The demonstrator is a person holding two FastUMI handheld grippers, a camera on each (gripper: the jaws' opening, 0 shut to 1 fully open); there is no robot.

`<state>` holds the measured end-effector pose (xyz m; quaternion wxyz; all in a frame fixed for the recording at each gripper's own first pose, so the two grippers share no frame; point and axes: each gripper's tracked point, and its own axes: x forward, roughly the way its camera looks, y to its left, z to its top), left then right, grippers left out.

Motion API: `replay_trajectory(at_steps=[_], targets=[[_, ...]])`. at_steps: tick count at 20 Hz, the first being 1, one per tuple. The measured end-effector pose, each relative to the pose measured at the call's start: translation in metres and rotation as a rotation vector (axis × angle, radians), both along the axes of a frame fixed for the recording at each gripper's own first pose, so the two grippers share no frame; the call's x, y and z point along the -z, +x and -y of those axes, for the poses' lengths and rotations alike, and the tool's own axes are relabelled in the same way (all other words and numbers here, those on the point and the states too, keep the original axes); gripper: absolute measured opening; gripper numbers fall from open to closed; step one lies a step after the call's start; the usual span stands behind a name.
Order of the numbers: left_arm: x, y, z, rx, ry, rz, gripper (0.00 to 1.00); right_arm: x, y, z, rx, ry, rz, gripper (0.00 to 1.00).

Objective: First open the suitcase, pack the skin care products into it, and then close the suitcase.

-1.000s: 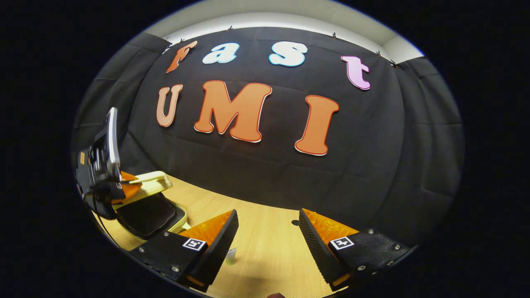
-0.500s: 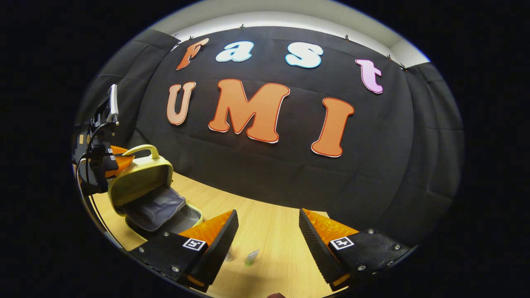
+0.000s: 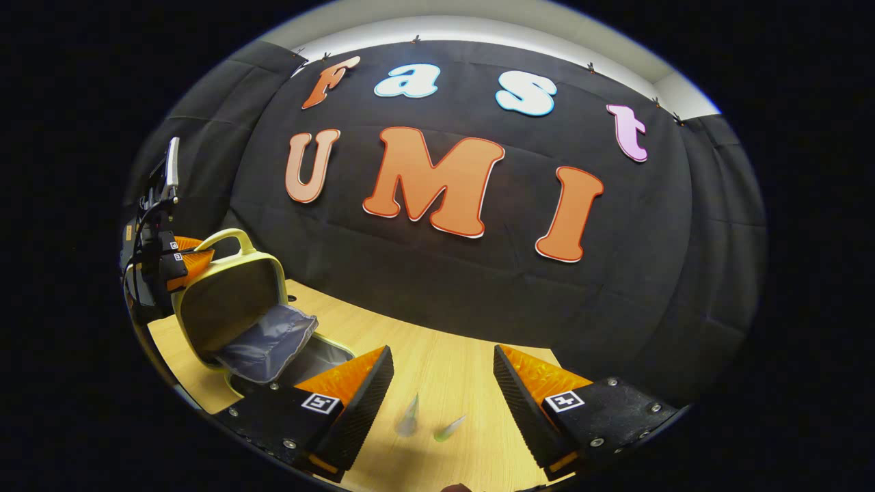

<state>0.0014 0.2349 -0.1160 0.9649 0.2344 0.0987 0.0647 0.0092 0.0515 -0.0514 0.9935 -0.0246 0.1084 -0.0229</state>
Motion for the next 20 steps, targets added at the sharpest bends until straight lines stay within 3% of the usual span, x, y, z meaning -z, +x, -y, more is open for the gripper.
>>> replay_trajectory(at_steps=[4, 10, 16, 18, 20], targets=[[0.017, -0.001, -0.057, -0.049, -0.033, -0.012, 0.01, -0.001, -0.003, -0.007, 0.011, -0.003, -0.016, 0.93], [0.075, -0.019, -0.144, -0.171, 0.003, -0.122, 0.01, 0.023, -0.019, -0.003, 0.059, 0.031, -0.098, 0.94], [0.175, -0.040, -0.203, -0.270, -0.093, -0.337, 0.01, 0.034, -0.021, -0.013, 0.037, 0.022, -0.149, 0.94], [0.191, -0.038, -0.212, -0.292, -0.137, -0.342, 0.01, 0.031, -0.021, -0.012, 0.047, 0.024, -0.142, 0.94], [0.200, -0.045, -0.217, -0.326, -0.173, -0.353, 0.13, 0.031, -0.024, -0.011, 0.055, 0.025, -0.139, 0.94]])
